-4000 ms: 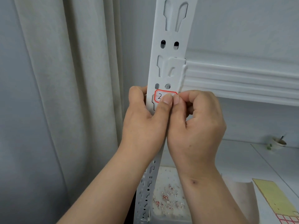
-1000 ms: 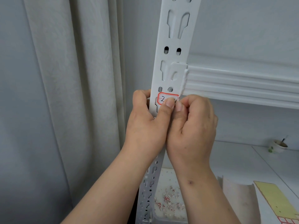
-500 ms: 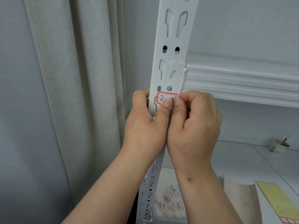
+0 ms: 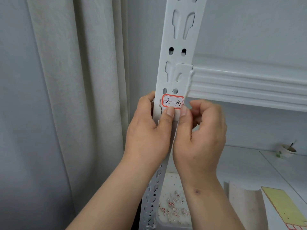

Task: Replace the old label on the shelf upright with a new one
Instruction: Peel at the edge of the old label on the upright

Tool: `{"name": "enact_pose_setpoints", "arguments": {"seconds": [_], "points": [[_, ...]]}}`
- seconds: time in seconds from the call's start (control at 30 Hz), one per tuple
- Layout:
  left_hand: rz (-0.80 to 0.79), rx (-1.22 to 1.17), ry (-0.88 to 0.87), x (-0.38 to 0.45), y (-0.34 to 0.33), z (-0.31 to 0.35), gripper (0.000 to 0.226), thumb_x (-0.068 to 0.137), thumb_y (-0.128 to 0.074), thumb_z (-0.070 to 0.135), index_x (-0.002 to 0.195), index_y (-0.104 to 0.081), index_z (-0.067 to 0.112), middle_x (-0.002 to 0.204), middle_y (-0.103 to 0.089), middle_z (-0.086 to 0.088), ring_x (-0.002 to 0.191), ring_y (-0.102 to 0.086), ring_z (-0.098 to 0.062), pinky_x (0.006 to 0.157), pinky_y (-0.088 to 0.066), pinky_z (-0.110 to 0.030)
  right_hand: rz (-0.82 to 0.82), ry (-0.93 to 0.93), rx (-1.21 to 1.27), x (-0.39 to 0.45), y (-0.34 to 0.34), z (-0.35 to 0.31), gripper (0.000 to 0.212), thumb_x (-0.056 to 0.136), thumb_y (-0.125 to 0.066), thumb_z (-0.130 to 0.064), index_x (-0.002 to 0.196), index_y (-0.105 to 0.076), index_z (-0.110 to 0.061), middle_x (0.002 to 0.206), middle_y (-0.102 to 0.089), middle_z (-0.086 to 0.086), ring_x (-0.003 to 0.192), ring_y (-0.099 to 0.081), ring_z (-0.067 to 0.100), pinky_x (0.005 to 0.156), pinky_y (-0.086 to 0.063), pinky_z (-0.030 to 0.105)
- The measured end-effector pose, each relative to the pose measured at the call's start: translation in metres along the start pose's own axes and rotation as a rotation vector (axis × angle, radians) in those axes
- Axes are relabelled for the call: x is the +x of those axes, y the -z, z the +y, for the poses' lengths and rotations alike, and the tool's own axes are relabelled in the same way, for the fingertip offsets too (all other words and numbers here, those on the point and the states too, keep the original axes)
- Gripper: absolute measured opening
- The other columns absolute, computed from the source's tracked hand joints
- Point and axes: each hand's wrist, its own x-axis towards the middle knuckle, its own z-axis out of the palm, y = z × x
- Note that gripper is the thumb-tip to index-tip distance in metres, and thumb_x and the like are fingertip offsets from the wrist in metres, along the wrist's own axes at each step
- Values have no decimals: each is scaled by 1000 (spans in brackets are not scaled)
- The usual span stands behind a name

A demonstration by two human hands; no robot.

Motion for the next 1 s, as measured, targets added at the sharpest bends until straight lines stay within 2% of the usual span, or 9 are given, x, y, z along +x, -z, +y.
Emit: {"name": "enact_pose_setpoints", "arguments": {"seconds": [0.1,0.2,0.3,0.4,0.47,0.6,0.73,0.9,1.0], "points": [[-4,0,-39,-11,-2,-9,58,95,-59,21,145,-37,40,131,-58,24,109,-57,15,82,-43,-2,6,3,12,4,-3,-1,7,89,-58,-18,96,-57,-16,89,-49,-15,80,-54,13,74,-48,49],[33,25,-127,-18,-5,-15,68,95,-60,15,150,-27,40,146,-44,24,127,-42,15,87,-33,6,10,18,-11,4,-4,0,3,88,-60,-13,88,-62,-11,86,-51,-14,79,-54,12,73,-48,48],[86,76,-253,-19,-6,-14,67,96,-58,15,145,-25,49,146,-43,22,131,-42,11,92,-32,3,19,20,-25,4,-4,1,6,88,-61,-12,82,-62,-12,82,-51,-13,76,-51,9,72,-47,46],[115,120,-354,-19,-5,-14,63,94,-54,12,142,-30,46,148,-45,10,130,-48,1,97,-38,-7,14,31,-29,5,-4,2,6,88,-61,-10,81,-61,-11,81,-50,-13,75,-48,8,71,-47,45],[128,142,-382,-19,-6,-15,60,93,-54,11,137,-33,46,147,-46,6,127,-48,5,99,-41,-17,6,44,-45,5,-4,2,6,87,-60,-9,82,-60,-11,82,-48,-13,75,-47,7,71,-46,42],[135,172,-369,-19,-6,-14,57,92,-56,13,132,-36,48,144,-46,11,122,-47,8,97,-45,-27,-24,48,-64,6,-5,4,5,87,-57,-9,82,-58,-11,83,-45,-14,76,-45,8,73,-42,39],[119,184,-341,-18,-4,-13,58,91,-58,14,130,-37,51,142,-45,16,119,-45,13,95,-42,-21,-34,25,-3,3,-3,4,6,89,-55,-10,84,-56,-12,82,-46,-12,76,-44,7,70,-46,44],[103,191,-331,-19,-3,-13,55,92,-60,14,128,-37,49,143,-46,12,123,-50,-4,95,-45,-33,-24,-77,89,-4,-1,-1,9,90,-54,-22,93,-48,-28,83,-47,-19,74,-48,4,75,-48,46],[96,187,-310,-20,-3,-14,53,91,-58,17,126,-38,52,142,-46,15,123,-48,0,96,-42,-25,-25,-74,85,-1,-3,0,2,88,-59,-19,89,-57,-19,82,-51,-14,75,-50,6,74,-48,48]]}}
